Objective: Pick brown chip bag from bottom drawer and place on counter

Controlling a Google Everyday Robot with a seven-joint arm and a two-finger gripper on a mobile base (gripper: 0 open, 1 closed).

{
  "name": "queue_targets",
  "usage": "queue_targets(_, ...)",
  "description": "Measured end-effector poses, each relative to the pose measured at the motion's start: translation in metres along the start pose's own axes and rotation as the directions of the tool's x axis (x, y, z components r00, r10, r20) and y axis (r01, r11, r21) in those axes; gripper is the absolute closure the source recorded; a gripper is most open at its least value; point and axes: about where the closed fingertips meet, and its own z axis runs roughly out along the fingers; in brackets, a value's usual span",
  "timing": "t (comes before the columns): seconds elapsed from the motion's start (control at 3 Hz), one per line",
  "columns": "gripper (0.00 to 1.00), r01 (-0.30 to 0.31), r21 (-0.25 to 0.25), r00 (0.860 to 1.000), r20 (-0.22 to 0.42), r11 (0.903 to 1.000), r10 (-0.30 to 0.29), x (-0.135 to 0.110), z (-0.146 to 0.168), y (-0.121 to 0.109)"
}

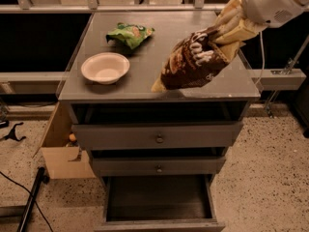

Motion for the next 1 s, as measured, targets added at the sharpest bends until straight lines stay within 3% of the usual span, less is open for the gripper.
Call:
queue_targets(0.67,1.00,0.022,0.062,1.000,-0.024,0.9978,-0.020,0.010,0.059,-0.025)
queue_targets(1.0,1.00,-0.022,0.105,0.999,0.044,0.9943,0.018,0.019,0.087,-0.034)
